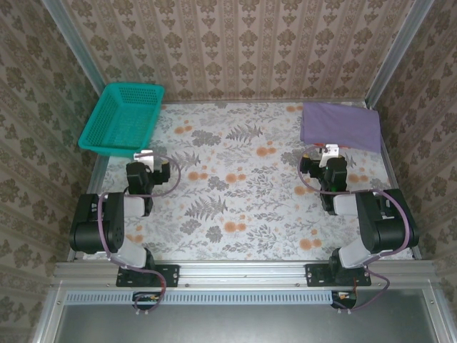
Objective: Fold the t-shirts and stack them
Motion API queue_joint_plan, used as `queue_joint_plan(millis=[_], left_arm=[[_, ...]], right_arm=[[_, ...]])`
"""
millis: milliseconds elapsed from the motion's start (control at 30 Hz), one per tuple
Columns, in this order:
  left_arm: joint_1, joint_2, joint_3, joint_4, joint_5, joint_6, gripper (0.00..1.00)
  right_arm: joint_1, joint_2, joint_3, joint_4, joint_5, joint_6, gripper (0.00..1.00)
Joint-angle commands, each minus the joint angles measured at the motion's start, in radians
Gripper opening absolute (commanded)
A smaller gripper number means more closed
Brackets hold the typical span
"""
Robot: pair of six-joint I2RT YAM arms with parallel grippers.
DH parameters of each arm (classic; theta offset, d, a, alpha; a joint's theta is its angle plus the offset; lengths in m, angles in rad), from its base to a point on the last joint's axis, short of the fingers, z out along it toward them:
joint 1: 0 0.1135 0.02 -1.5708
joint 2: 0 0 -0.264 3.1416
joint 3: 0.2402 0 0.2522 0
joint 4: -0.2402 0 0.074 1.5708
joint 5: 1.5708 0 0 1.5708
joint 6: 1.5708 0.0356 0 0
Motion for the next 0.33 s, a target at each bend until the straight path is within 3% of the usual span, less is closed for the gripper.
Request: queue_joint_plan(millis=[0, 300], left_arm=[[0.003, 0.002, 0.018, 0.015, 0.015, 0.0, 1.0], [0.004, 0.002, 0.019, 0.015, 0.015, 0.0, 1.0]], right_arm=[[0.004, 0.001, -0.001, -0.014, -0.017, -0.014, 0.99], [0.008, -0.003, -0.014, 0.009, -0.029, -0.022, 0.99]])
